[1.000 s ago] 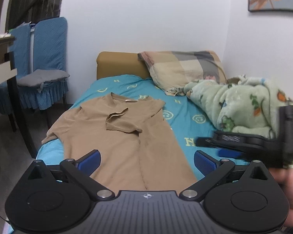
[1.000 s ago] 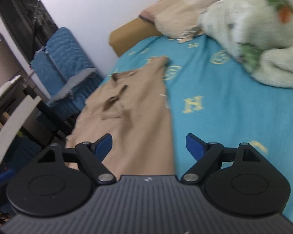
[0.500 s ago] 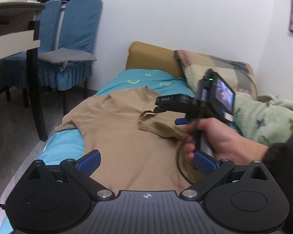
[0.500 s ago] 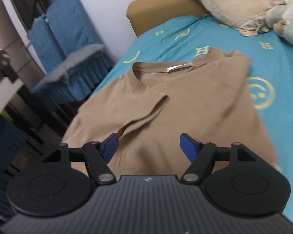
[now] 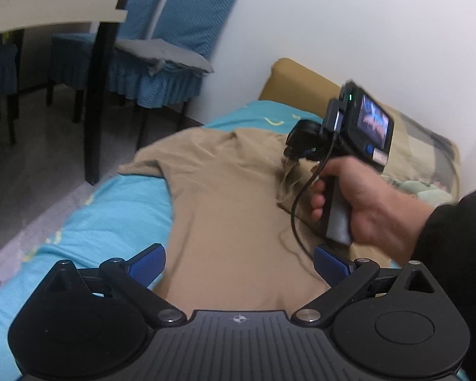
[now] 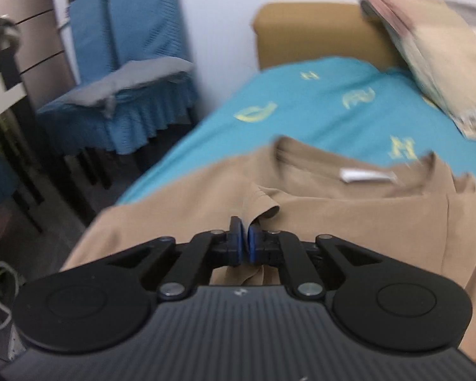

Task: Fold clothes
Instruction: 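Fold the held side over the shirt body with the right gripper and release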

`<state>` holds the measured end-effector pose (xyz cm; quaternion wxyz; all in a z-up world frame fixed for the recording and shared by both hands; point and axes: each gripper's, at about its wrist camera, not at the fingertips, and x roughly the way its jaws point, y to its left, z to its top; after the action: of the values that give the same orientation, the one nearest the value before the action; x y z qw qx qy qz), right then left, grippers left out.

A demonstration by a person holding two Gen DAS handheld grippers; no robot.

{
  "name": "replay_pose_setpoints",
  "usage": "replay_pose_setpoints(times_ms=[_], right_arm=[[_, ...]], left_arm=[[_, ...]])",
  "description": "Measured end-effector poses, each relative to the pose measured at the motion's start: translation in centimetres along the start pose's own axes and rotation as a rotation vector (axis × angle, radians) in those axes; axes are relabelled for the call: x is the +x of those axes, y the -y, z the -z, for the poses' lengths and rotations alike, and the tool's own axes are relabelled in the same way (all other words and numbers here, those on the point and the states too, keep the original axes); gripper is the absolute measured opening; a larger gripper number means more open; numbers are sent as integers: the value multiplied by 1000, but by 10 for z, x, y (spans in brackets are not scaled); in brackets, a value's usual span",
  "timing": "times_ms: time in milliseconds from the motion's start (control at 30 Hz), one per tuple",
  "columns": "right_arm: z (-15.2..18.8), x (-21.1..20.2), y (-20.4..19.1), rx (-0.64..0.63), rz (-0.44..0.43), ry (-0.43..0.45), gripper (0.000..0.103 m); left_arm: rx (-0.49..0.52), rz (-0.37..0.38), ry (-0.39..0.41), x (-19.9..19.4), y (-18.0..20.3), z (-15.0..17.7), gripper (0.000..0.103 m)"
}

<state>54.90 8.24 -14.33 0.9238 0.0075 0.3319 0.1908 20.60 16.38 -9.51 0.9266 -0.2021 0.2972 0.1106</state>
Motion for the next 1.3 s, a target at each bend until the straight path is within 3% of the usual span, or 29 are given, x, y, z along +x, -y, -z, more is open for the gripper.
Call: replay_pose_setpoints(times_ms=[133, 167, 200, 233, 267, 367, 533, 633, 700, 767, 800, 867, 967, 1067, 1200, 1300], right_arm=[[-9, -3, -26, -41, 39, -45, 16], [-9, -5, -35, -76, 29, -46, 39], [-8, -6, -45, -116, 17, -45, 56], [-6, -9, -55, -159, 3, -37, 84], [-2, -12, -66, -201, -13, -22, 89], [13, -16, -102, -350, -129, -26, 87], [52, -6, -167, -656, -362, -173, 87], [76, 6, -193, -770, -409, -238, 83], [83, 12, -201, -771, -381, -229, 68], [77, 17, -199, -689, -332, -197, 13], [72, 18, -197, -635, -317, -189, 6], [64, 11, -192, -577, -306, -127, 6], [52, -17, -177, -504, -291, 35, 6], [30, -48, -142, -336, -224, 208, 6], [18, -83, -68, -80, -19, 379, 6], [28, -94, -3, 97, 146, 421, 6]], left_arm=[[-11, 3, 17, -10, -2, -2, 99], [-16, 1, 21, -13, -3, -3, 99], [-24, -4, 24, -15, -5, -4, 99], [-35, -9, 26, -16, -8, -4, 99], [-48, -14, 26, -18, -10, -5, 99], [-97, -36, 28, -23, -20, -8, 99], [-161, -82, 37, -27, -33, -10, 99], [-187, -94, 20, -26, -38, -9, 99], [-195, -100, 11, -24, -40, -8, 99], [-201, -109, 8, -24, -42, -7, 99], [-204, -112, 10, -24, -43, -7, 99], [-210, -116, 22, -25, -46, -7, 99], [-206, -112, 36, -26, -46, -7, 99], [-177, -114, 42, -28, -42, -5, 99], [-146, -101, 32, -29, -34, -1, 99], [-116, -103, 29, -26, -27, 4, 99]])
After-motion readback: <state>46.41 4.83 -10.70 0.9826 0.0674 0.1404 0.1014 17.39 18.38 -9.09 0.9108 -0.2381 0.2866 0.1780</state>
